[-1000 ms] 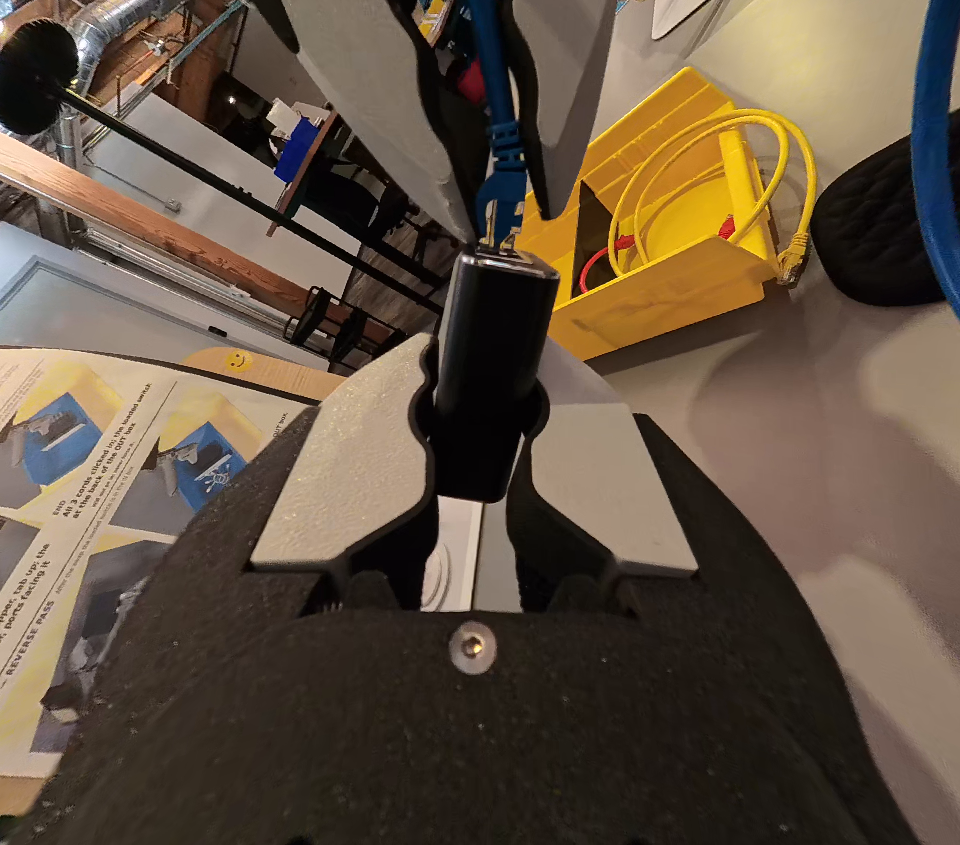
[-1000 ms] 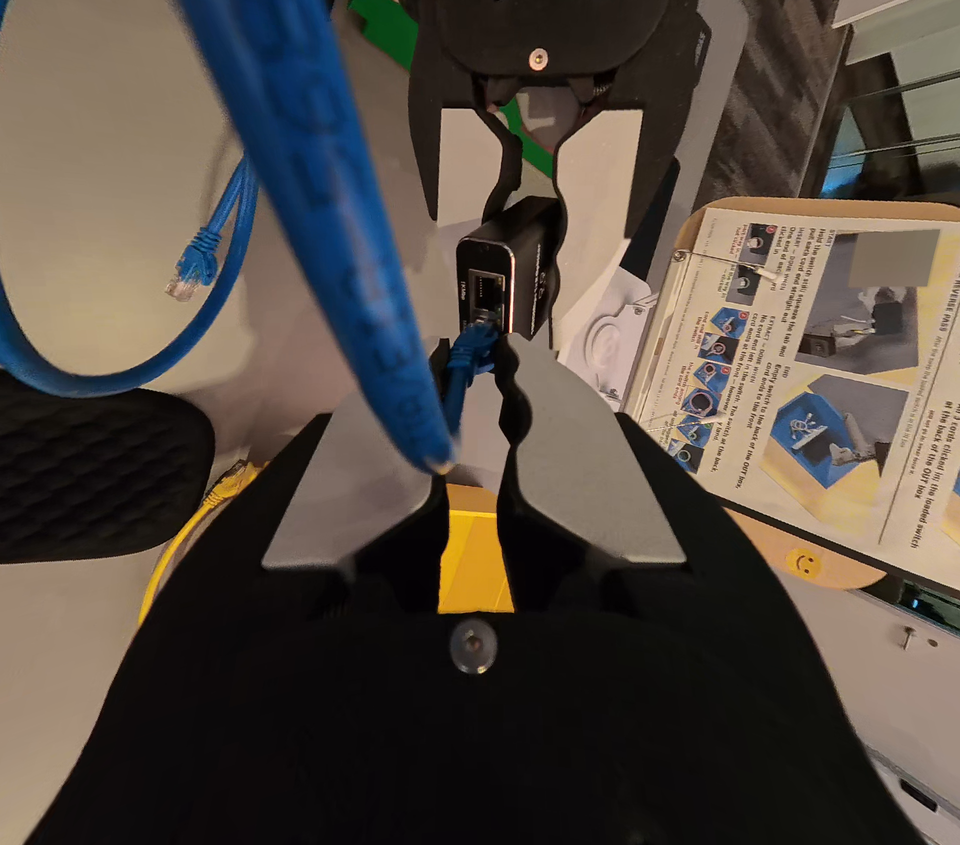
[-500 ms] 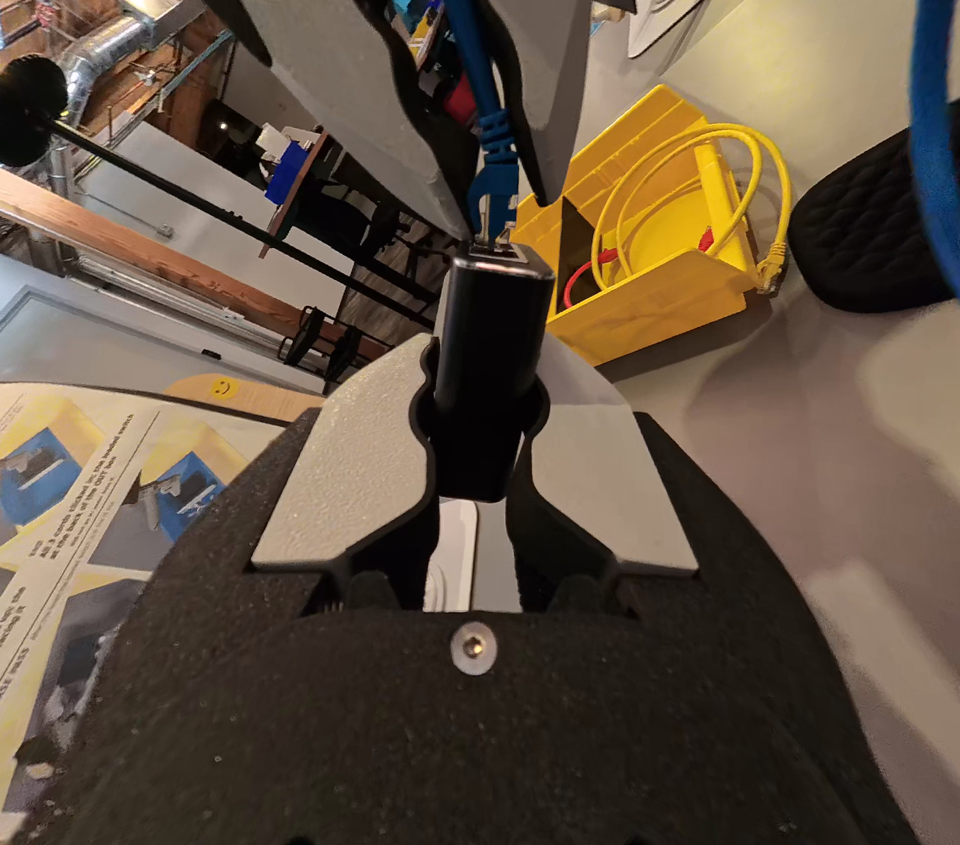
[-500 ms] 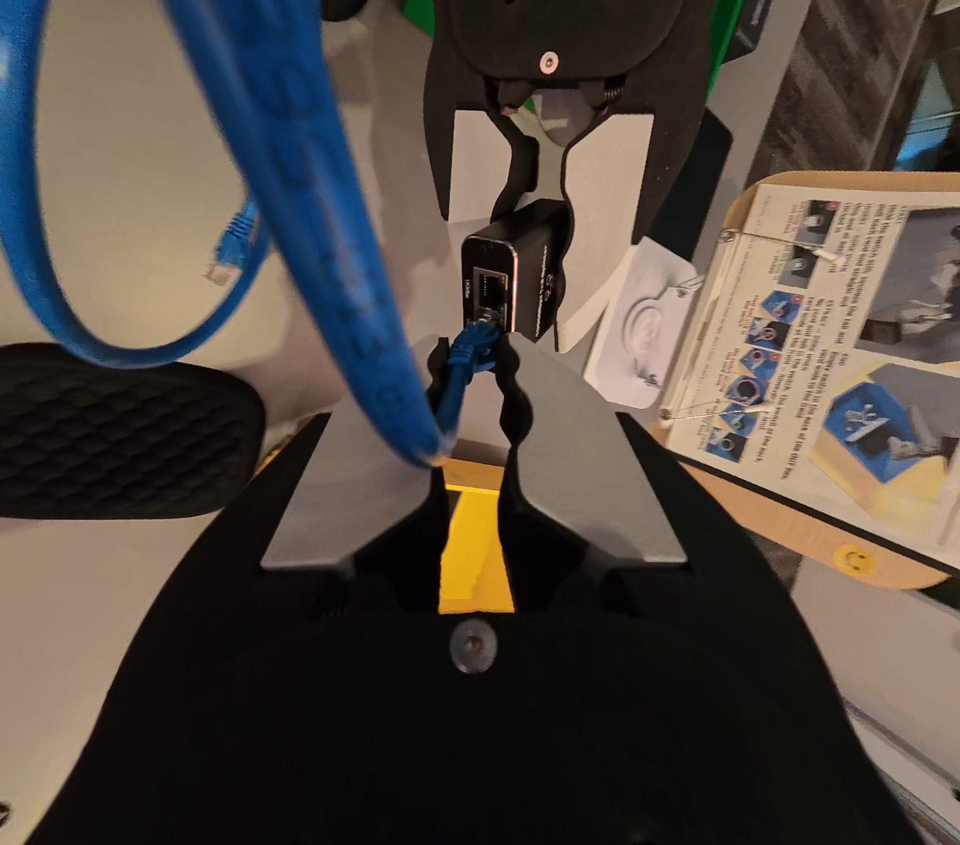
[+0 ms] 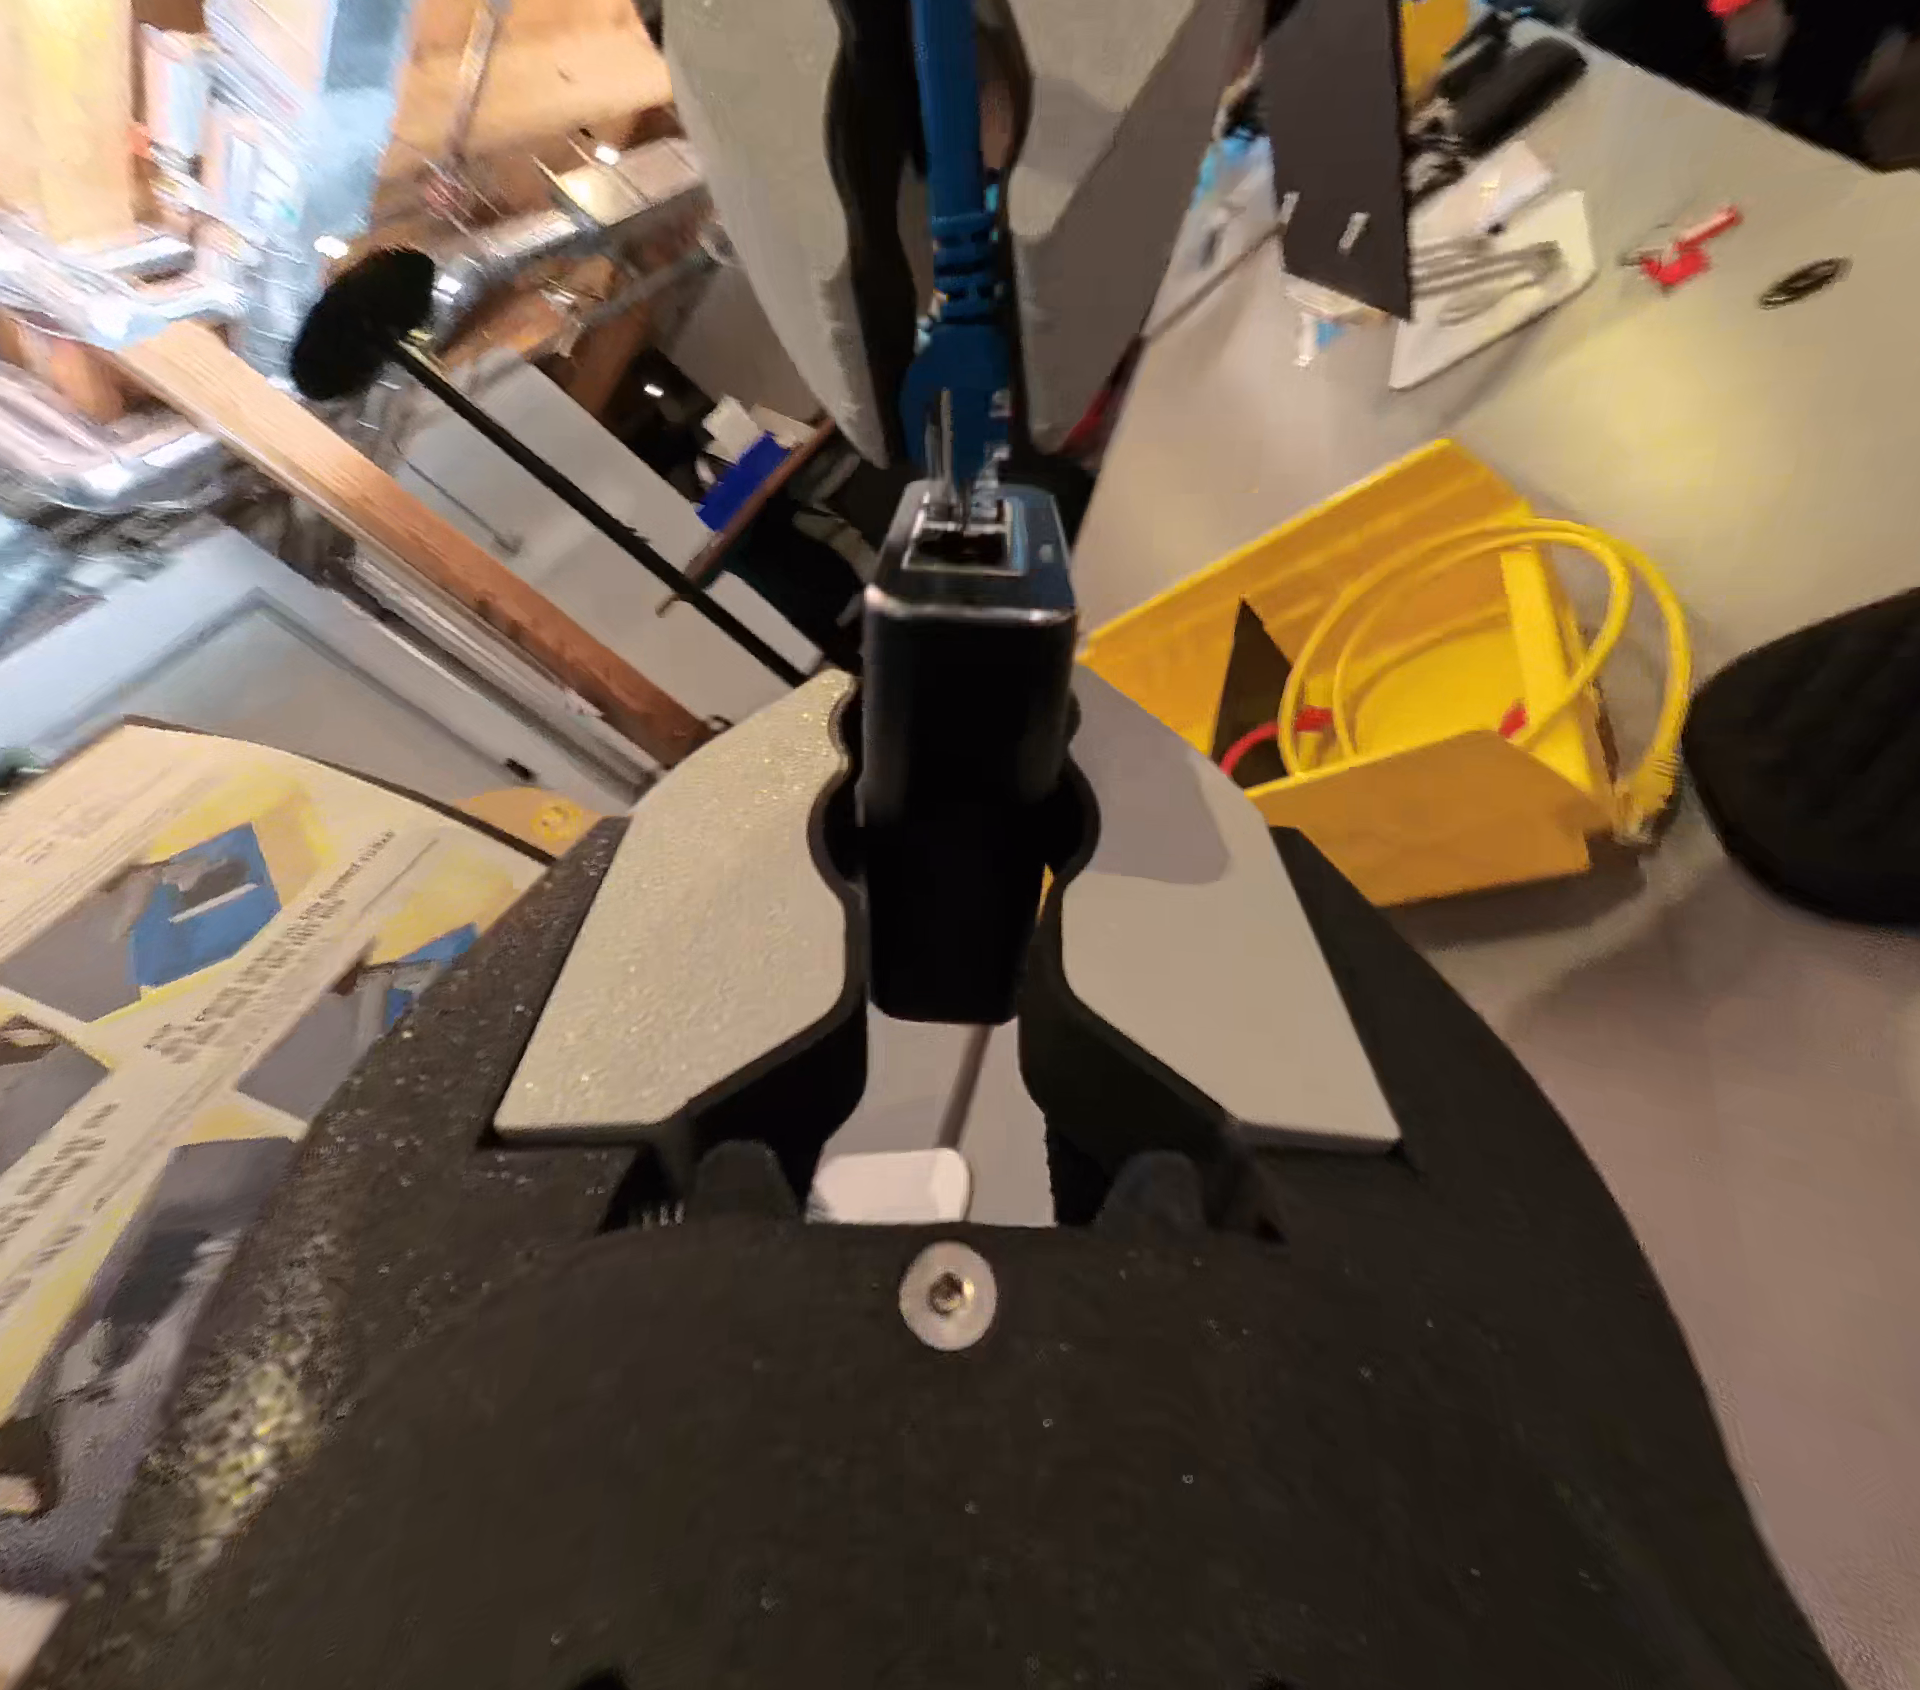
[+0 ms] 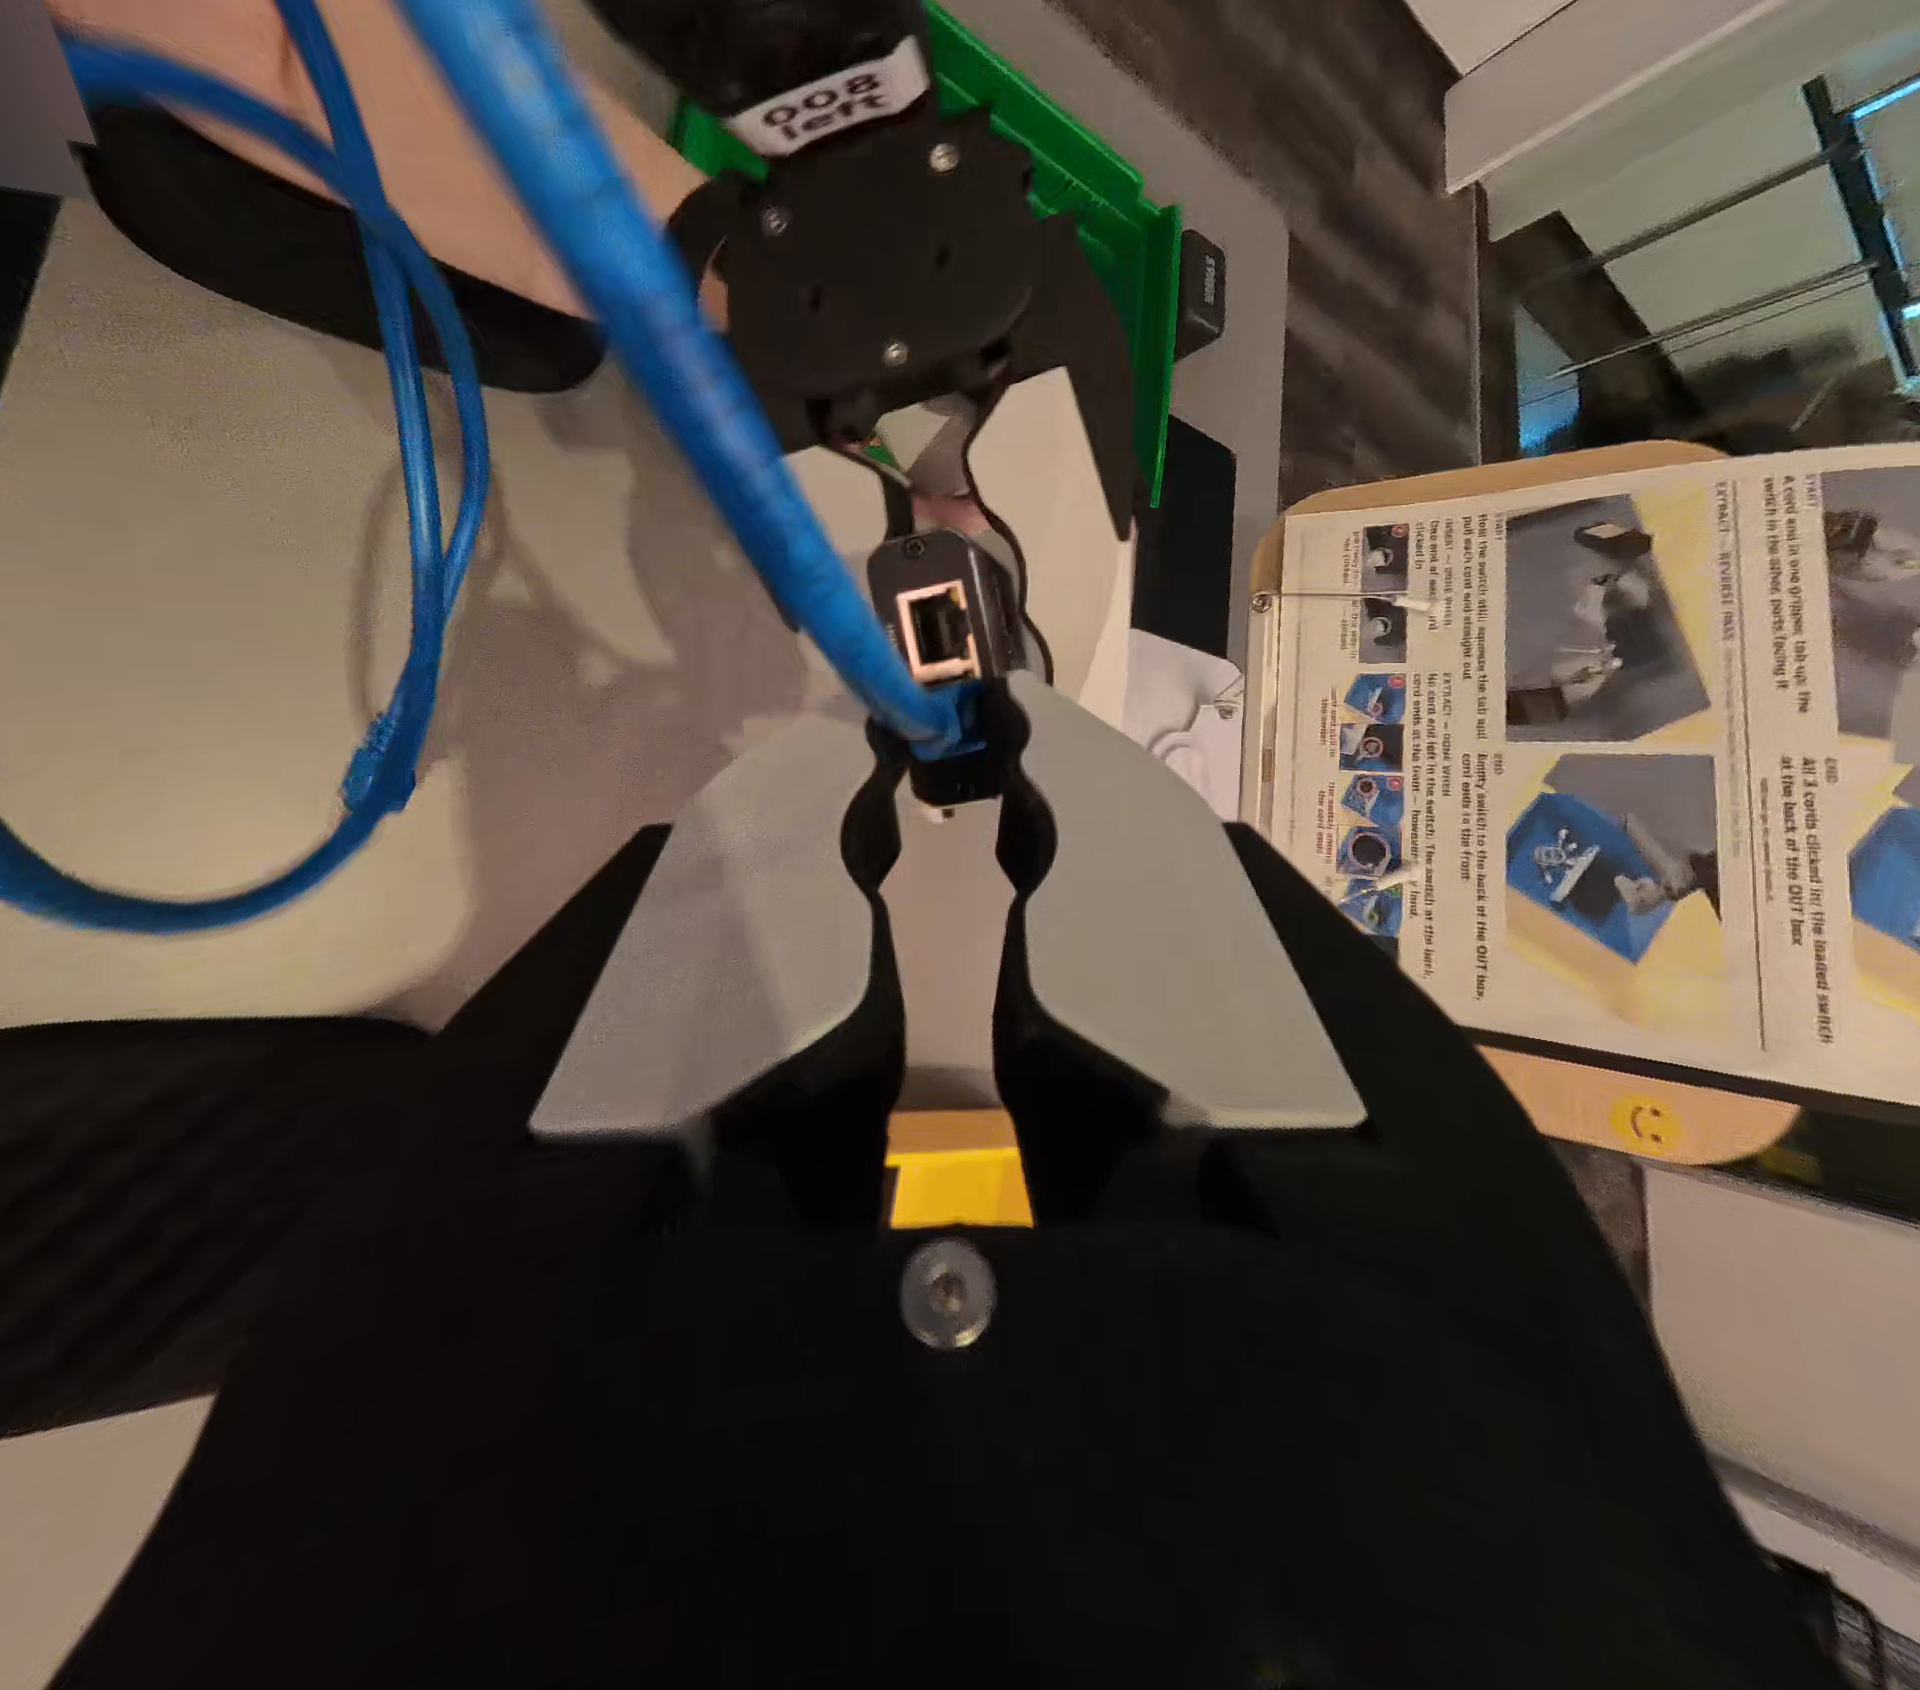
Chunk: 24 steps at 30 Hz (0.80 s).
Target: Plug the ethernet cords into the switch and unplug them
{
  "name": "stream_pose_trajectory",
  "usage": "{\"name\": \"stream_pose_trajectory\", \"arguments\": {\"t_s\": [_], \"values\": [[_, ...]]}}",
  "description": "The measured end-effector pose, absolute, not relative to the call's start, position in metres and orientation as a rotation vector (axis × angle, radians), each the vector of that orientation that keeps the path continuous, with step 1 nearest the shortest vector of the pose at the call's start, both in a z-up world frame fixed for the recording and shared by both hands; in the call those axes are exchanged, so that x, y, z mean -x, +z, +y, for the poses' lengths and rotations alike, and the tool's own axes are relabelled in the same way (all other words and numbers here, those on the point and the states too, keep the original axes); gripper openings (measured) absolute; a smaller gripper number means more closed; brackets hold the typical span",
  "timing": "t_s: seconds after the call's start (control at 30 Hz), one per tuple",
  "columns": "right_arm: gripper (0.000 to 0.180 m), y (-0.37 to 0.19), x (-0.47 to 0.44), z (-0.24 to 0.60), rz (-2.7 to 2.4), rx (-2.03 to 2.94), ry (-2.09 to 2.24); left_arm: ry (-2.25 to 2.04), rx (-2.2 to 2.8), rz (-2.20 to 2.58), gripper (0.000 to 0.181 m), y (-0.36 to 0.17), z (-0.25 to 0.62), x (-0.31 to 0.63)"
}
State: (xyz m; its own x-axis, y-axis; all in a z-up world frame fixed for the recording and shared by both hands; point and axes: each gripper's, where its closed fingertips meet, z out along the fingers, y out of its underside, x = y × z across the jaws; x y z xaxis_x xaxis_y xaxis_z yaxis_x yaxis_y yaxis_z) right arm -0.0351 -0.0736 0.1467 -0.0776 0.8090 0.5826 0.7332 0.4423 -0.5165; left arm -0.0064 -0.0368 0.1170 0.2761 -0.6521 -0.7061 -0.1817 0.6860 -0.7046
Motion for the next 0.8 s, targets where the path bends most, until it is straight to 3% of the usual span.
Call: {"name": "stream_pose_trajectory", "arguments": {"t_s": [0.1,0.33,0.8], "values": [[0.015,0.138,0.037,-0.073,-1.880,1.310,0.074,-0.244,0.747,1.245,0.038,0.114,-0.038,-0.003],[0.015,0.127,0.034,-0.069,-1.940,1.249,-0.047,-0.281,0.774,1.250,0.027,0.113,-0.043,-0.009],[0.018,0.122,0.029,-0.068,-1.996,0.961,-0.533,-0.054,0.773,1.347,0.028,0.113,-0.046,-0.002]]}}
